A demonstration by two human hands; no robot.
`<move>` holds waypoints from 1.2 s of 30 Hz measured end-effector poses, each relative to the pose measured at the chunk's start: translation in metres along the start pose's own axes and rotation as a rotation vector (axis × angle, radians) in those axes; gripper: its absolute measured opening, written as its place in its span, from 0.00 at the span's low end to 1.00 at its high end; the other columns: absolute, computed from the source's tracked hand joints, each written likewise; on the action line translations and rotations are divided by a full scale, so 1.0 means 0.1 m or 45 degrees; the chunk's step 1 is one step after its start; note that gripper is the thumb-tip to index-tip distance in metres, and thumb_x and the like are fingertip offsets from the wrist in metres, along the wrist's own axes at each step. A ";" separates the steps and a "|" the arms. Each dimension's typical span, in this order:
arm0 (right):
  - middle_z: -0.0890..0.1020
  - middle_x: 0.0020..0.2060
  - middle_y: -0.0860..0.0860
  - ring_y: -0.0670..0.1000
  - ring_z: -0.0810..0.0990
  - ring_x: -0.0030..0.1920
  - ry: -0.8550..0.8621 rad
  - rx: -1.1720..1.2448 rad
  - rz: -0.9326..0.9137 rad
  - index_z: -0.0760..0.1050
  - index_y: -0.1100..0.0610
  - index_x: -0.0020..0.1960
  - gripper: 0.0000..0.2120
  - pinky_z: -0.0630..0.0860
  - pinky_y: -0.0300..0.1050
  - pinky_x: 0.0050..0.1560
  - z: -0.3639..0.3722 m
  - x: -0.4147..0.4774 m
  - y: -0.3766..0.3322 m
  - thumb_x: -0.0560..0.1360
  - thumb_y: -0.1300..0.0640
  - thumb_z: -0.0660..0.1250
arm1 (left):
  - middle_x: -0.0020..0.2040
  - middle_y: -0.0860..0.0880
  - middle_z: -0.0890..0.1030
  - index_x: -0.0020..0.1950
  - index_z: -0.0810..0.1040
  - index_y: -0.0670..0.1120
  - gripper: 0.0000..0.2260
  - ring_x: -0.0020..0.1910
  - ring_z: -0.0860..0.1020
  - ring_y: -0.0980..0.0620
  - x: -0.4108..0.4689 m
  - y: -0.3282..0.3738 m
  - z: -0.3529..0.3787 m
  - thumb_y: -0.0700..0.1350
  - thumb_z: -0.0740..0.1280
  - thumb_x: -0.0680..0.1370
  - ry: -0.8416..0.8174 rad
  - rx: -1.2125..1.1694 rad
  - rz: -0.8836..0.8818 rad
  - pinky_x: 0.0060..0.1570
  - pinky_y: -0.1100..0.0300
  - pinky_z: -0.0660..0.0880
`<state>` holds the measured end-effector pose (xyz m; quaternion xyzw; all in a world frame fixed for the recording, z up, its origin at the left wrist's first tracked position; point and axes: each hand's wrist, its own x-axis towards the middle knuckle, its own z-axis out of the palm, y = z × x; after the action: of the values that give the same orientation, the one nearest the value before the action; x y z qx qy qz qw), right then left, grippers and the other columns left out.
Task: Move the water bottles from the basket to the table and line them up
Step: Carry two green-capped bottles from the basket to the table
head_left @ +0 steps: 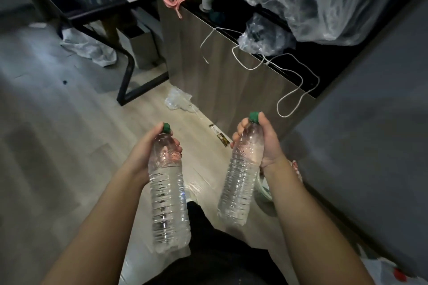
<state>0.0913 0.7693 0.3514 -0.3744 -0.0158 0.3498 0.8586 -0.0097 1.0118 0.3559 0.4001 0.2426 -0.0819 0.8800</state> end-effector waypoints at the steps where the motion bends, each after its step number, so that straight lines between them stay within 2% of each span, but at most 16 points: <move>1: 0.79 0.31 0.52 0.52 0.80 0.33 -0.009 0.014 0.021 0.76 0.57 0.37 0.19 0.80 0.48 0.38 0.02 0.17 -0.01 0.63 0.42 0.77 | 0.33 0.44 0.79 0.43 0.73 0.44 0.13 0.31 0.80 0.48 0.09 0.09 -0.05 0.54 0.65 0.74 0.008 -0.007 0.031 0.33 0.59 0.78; 3: 0.79 0.31 0.51 0.51 0.80 0.32 -0.016 0.018 0.042 0.76 0.56 0.37 0.20 0.80 0.47 0.38 0.05 0.53 -0.05 0.63 0.42 0.78 | 0.33 0.45 0.79 0.44 0.73 0.45 0.16 0.32 0.80 0.48 0.27 0.29 -0.13 0.56 0.70 0.70 -0.018 -0.046 0.107 0.35 0.59 0.78; 5: 0.79 0.31 0.51 0.51 0.80 0.32 -0.033 0.000 0.067 0.76 0.56 0.37 0.20 0.79 0.46 0.38 0.14 0.87 -0.11 0.61 0.41 0.78 | 0.34 0.46 0.79 0.44 0.74 0.45 0.22 0.33 0.80 0.48 0.44 0.52 -0.19 0.57 0.78 0.63 -0.066 -0.075 0.179 0.37 0.58 0.79; 8: 0.80 0.32 0.51 0.52 0.81 0.33 -0.092 -0.012 0.126 0.77 0.56 0.36 0.20 0.79 0.46 0.38 0.26 1.32 -0.21 0.60 0.41 0.79 | 0.34 0.46 0.79 0.42 0.74 0.45 0.24 0.33 0.80 0.47 0.65 0.81 -0.26 0.57 0.80 0.58 -0.064 -0.072 0.225 0.37 0.59 0.78; 10: 0.80 0.32 0.52 0.52 0.81 0.33 -0.118 -0.025 0.143 0.76 0.56 0.36 0.20 0.79 0.46 0.37 0.36 1.58 -0.27 0.61 0.42 0.78 | 0.34 0.46 0.79 0.41 0.75 0.45 0.20 0.33 0.80 0.47 0.78 0.98 -0.29 0.56 0.78 0.63 -0.047 -0.127 0.244 0.37 0.58 0.79; 12: 0.80 0.32 0.52 0.52 0.81 0.32 -0.138 -0.029 0.175 0.76 0.57 0.36 0.20 0.79 0.46 0.37 0.47 1.84 -0.30 0.61 0.42 0.78 | 0.33 0.46 0.79 0.41 0.75 0.44 0.13 0.32 0.80 0.48 0.89 1.12 -0.35 0.55 0.69 0.72 0.021 -0.203 0.265 0.37 0.58 0.79; 14: 0.79 0.31 0.53 0.53 0.81 0.32 -0.163 -0.046 0.208 0.76 0.57 0.36 0.20 0.79 0.46 0.36 0.56 2.06 -0.31 0.62 0.42 0.78 | 0.33 0.47 0.79 0.40 0.75 0.45 0.14 0.32 0.80 0.48 0.99 1.25 -0.43 0.54 0.61 0.76 0.071 -0.233 0.285 0.37 0.59 0.79; 16: 0.80 0.30 0.53 0.53 0.81 0.31 -0.175 -0.047 0.243 0.76 0.57 0.36 0.20 0.79 0.46 0.36 0.65 2.25 -0.30 0.62 0.43 0.78 | 0.33 0.47 0.79 0.40 0.74 0.45 0.15 0.32 0.79 0.48 1.06 1.36 -0.51 0.54 0.59 0.78 0.103 -0.252 0.297 0.37 0.59 0.79; 22: 0.78 0.29 0.51 0.51 0.80 0.29 -0.133 -0.106 0.255 0.76 0.56 0.36 0.20 0.79 0.46 0.36 0.97 2.78 -0.18 0.60 0.42 0.79 | 0.32 0.47 0.78 0.40 0.73 0.45 0.13 0.30 0.79 0.49 1.28 1.78 -0.82 0.54 0.61 0.75 0.152 -0.271 0.330 0.35 0.59 0.78; 26: 0.77 0.29 0.51 0.51 0.79 0.29 -0.073 -0.119 0.261 0.76 0.56 0.36 0.21 0.79 0.45 0.36 1.25 3.21 0.00 0.59 0.42 0.79 | 0.31 0.47 0.78 0.37 0.77 0.45 0.15 0.30 0.79 0.49 1.50 2.18 -1.20 0.55 0.63 0.73 0.146 -0.279 0.326 0.35 0.58 0.79; 28: 0.77 0.29 0.51 0.51 0.79 0.29 -0.063 -0.130 0.250 0.76 0.56 0.36 0.21 0.78 0.45 0.37 1.41 3.45 0.13 0.59 0.42 0.80 | 0.32 0.47 0.79 0.36 0.78 0.45 0.14 0.31 0.79 0.49 1.61 2.42 -1.41 0.57 0.69 0.69 0.099 -0.262 0.335 0.35 0.58 0.79; 31: 0.77 0.29 0.52 0.51 0.79 0.29 -0.045 -0.139 0.219 0.77 0.56 0.36 0.21 0.78 0.45 0.37 1.73 3.80 0.34 0.59 0.42 0.80 | 0.33 0.47 0.80 0.40 0.77 0.45 0.20 0.32 0.80 0.48 1.77 2.84 -1.81 0.57 0.78 0.61 0.018 -0.243 0.322 0.37 0.58 0.79; 32: 0.77 0.29 0.52 0.51 0.79 0.29 -0.027 -0.133 0.216 0.77 0.56 0.36 0.21 0.78 0.45 0.37 1.86 3.92 0.42 0.58 0.42 0.80 | 0.33 0.47 0.79 0.40 0.77 0.45 0.18 0.32 0.80 0.48 1.80 2.99 -1.95 0.57 0.77 0.63 0.007 -0.239 0.312 0.37 0.57 0.79; 34: 0.77 0.28 0.52 0.51 0.79 0.29 0.009 -0.118 0.219 0.77 0.56 0.36 0.21 0.78 0.45 0.36 2.13 4.16 0.59 0.57 0.42 0.80 | 0.33 0.47 0.79 0.40 0.78 0.45 0.15 0.32 0.79 0.48 1.84 3.29 -2.23 0.57 0.69 0.72 0.010 -0.267 0.289 0.36 0.57 0.79; 36: 0.77 0.28 0.52 0.51 0.79 0.29 0.028 -0.096 0.224 0.77 0.56 0.36 0.21 0.78 0.45 0.36 2.40 4.39 0.76 0.57 0.42 0.80 | 0.33 0.47 0.78 0.41 0.77 0.44 0.15 0.32 0.79 0.48 1.85 3.60 -2.50 0.55 0.62 0.76 0.022 -0.301 0.258 0.36 0.58 0.78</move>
<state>0.3088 1.2264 0.3713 -0.4102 0.0134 0.4189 0.8100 0.1826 1.4467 0.3631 0.3169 0.2164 0.0400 0.9226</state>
